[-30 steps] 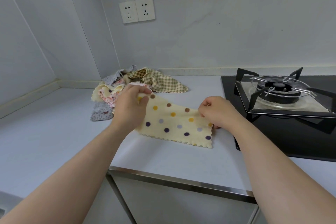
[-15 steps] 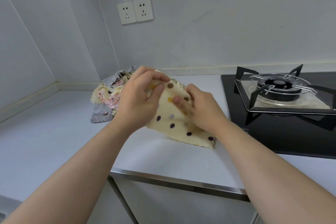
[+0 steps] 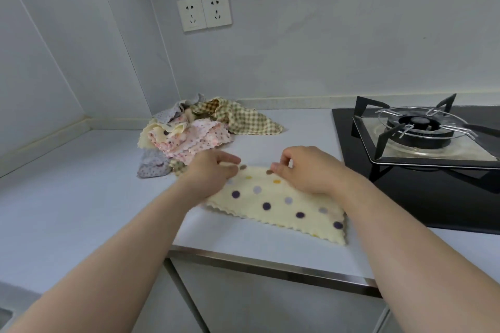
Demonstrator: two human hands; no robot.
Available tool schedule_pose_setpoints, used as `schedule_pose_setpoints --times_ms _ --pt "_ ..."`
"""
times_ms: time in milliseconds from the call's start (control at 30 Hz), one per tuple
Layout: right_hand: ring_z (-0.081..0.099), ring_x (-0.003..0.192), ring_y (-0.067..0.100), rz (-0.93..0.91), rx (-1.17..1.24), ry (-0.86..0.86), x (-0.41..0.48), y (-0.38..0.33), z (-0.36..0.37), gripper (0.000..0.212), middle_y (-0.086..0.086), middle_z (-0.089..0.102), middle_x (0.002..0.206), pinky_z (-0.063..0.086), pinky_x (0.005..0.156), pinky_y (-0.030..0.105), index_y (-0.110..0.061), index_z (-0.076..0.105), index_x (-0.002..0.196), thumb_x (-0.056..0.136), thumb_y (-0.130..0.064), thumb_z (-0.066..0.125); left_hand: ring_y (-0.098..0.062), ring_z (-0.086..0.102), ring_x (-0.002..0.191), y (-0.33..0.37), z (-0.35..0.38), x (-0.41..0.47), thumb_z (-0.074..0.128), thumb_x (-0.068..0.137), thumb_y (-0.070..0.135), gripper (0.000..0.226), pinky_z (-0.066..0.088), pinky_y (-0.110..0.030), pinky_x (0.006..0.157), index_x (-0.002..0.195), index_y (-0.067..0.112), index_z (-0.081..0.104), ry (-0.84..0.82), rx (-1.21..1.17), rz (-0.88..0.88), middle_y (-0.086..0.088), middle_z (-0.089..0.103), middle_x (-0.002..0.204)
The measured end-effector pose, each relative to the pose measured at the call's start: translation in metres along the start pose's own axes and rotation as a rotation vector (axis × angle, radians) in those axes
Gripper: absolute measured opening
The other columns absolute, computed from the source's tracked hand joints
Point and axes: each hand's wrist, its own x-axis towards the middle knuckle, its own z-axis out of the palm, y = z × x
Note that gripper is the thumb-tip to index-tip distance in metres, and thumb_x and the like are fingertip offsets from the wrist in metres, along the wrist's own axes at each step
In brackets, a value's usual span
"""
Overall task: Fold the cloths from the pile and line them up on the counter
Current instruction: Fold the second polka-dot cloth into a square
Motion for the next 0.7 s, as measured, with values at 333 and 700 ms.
schedule_pose_setpoints --times_ms 333,700 --pt "0.043 0.132 0.024 -0.224 -0.108 0.149 -0.016 -0.016 0.030 0.033 0.002 0.055 0.134 0.036 0.107 0.038 -0.011 0.058 0.126 0.100 -0.019 0.041 -0.022 0.031 0.142 0.013 0.032 -0.012 0.043 0.103 0.019 0.043 0.026 -0.033 0.113 0.145 0.015 0.048 0.183 0.578 0.372 -0.002 0.040 0.154" --pt "-0.015 0.152 0.017 0.077 -0.202 -0.250 -0.023 -0.013 0.037 0.066 0.000 -0.016 0.165 -0.006 0.123 0.042 -0.015 -0.008 0.158 0.104 -0.049 0.008 -0.021 -0.006 0.153 -0.010 0.048 -0.001 0.013 0.106 0.044 0.064 0.000 -0.039 0.124 0.158 0.009 -0.001 -0.157 0.698 0.120 -0.005 -0.006 0.167"
